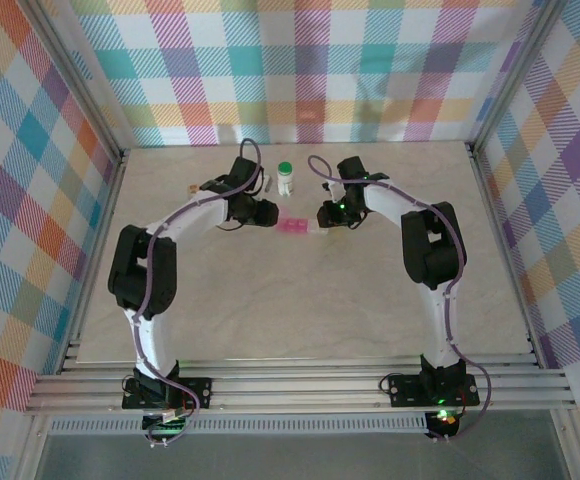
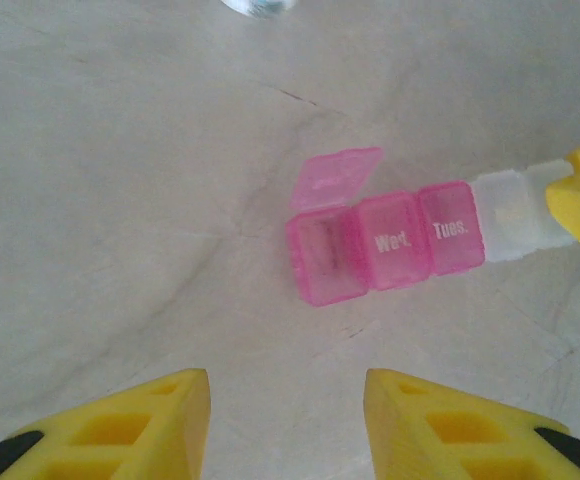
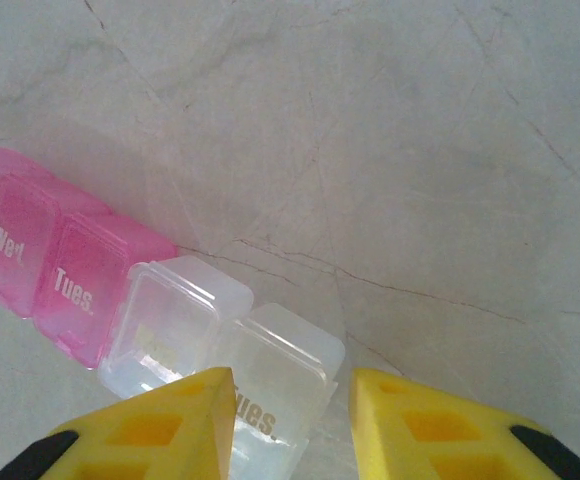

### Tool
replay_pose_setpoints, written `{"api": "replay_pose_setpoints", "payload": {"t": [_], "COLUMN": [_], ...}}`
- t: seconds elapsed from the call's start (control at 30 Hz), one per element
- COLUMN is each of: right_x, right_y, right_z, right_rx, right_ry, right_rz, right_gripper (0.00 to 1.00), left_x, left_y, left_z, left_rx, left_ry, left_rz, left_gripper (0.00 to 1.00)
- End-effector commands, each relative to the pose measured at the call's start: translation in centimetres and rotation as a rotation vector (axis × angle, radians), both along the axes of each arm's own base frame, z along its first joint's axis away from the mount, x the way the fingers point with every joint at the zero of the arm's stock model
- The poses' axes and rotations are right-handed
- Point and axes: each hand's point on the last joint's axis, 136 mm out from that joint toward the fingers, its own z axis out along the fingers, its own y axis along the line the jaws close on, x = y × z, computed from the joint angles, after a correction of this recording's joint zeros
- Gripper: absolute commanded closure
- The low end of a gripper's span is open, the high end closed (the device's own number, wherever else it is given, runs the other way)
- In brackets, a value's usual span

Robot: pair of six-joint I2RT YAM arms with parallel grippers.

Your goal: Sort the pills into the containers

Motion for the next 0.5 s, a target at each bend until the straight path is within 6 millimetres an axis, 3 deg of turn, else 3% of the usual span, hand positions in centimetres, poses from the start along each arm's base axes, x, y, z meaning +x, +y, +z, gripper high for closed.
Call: {"api": "replay_pose_setpoints", "payload": {"t": [0.0,0.2,0.33,0.47], "right_x": [-2.7,-1.7,0.1,1.2], "right_y": [-1.8,-2.0,-1.3,0.1], "right_z": [-3.6,-4.1,-3.1,-1.9], "right_rx": [-0.120,-0.185,-0.172,-0.124], "right_ry": [0.131,0.171,0.119,0.114], "right_rz": [0.031,0.077,0.098,0.117], "right_gripper": [0.65,0.66,0.65,0.65], "left_x": [0.5,-2.0,-4.3,-5.2], "left_y": [1.9,6.0,9.5,11.2], "left_z": [6.3,10.9,12.3,13.7], "left_rx": [-0.034,-0.081,-0.052,-0.075], "left_ry": [-0.179,-0.350,-0.432,-0.499], "left_rz": [0.153,0.347,0.469,0.547], "left_gripper": [0.55,0.54,0.52,0.46]}}
